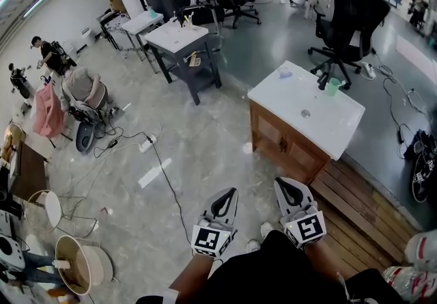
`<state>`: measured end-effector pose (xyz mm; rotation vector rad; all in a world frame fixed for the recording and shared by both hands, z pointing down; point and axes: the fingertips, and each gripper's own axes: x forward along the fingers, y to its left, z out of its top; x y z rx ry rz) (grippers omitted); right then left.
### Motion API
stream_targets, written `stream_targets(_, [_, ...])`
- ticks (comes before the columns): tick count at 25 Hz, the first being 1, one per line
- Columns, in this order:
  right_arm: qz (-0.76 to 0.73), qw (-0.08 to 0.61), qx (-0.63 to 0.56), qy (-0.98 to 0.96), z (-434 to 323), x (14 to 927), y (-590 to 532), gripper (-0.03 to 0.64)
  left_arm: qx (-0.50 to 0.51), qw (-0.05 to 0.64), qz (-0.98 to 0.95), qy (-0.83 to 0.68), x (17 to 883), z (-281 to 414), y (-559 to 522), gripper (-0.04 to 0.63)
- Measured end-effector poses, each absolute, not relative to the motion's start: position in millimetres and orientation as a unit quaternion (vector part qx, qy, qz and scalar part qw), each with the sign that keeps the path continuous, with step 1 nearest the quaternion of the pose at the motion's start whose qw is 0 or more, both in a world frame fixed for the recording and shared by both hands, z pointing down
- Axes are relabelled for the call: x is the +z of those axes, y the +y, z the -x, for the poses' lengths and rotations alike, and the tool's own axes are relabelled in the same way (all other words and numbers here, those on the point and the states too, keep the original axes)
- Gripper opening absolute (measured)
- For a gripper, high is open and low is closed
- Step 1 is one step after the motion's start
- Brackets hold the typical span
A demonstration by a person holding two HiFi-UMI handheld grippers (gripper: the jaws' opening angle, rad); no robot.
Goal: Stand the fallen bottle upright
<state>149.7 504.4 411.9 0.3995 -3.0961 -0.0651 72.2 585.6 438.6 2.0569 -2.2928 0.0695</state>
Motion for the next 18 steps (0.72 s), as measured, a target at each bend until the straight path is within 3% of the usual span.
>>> stream_targets(18, [-0.137,0.005,0.010,-0.991,-58,417,349,0.015,0.047,0.070,-0.672,-0.736,462,18,433,0.017])
